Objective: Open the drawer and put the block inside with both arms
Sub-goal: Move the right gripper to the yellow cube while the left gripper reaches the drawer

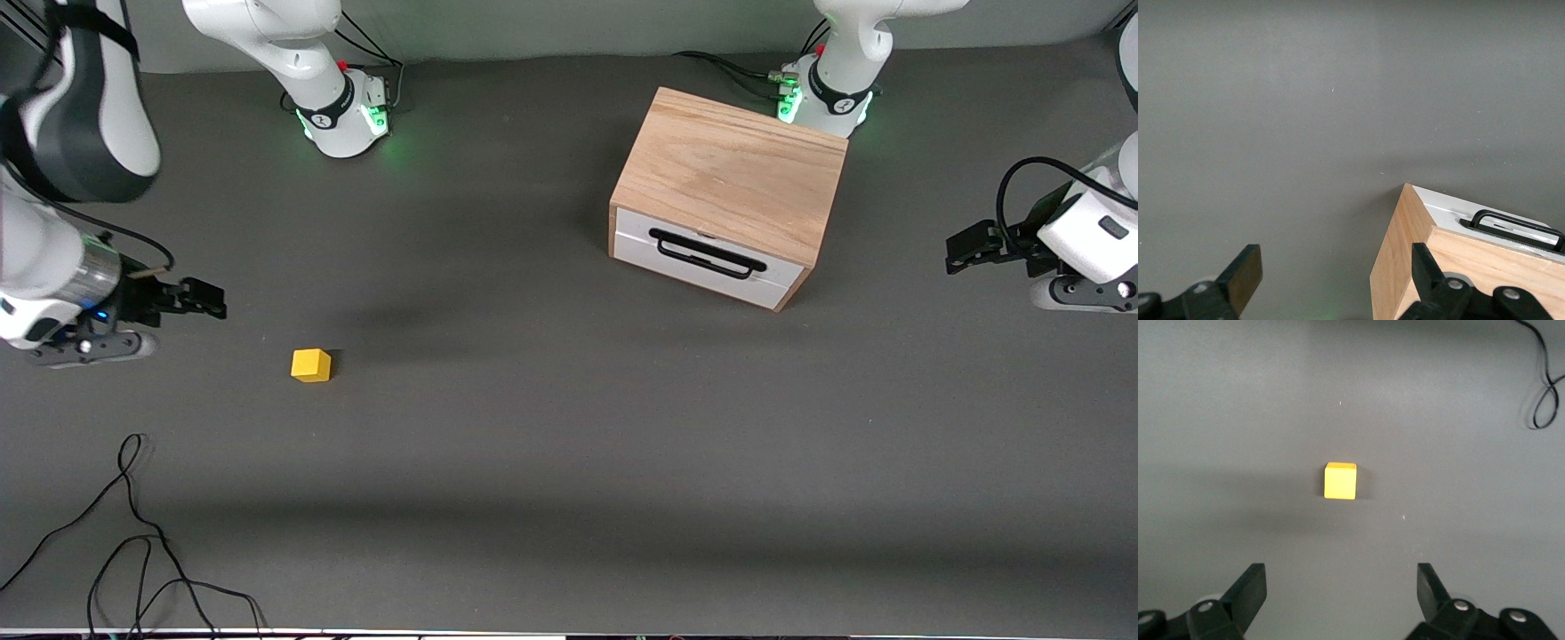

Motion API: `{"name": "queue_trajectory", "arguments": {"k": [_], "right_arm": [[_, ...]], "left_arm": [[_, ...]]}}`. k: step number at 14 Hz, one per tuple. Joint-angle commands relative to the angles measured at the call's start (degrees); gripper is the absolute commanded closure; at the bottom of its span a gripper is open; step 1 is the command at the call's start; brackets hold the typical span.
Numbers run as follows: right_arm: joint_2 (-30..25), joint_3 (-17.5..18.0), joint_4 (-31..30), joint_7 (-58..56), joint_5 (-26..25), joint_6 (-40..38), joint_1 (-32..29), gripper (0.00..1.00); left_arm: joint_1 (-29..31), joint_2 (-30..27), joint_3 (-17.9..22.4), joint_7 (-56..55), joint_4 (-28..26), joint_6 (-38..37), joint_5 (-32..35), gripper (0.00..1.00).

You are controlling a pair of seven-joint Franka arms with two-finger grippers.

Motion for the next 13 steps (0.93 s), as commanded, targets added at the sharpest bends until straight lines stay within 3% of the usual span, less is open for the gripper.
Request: {"name": "queue_trajectory", "arguments": {"k": [1, 6, 9, 13], "right_arm": [[-0.9, -0.3, -5.5, -0.9, 0.0, 6.2, 0.3, 0.0], [0.4, -0.3, -12.7, -0.1, 0.7, 14.9, 0.6, 0.0], [2.5, -0.3, -12.8, -0.1, 0.7, 16.5, 0.5, 0.0], [6.9, -0.3, -15.2, -0.1, 0.7, 24.5, 0.5, 0.0]], "left_arm": [[-2.5, -0.8, 0.1, -3.3, -0.5, -0.6, 0.8, 0.0], [-8.6, -0.7, -1.3, -17.2, -0.3, -0.2, 0.8, 0.0], [-14.8, 0.3, -3.5, -36.3, 0.0, 0.1, 0.8, 0.0], [-20.1, 5.4, -8.3, -62.2, 3.4, 2.4, 0.7, 0.0]]}}
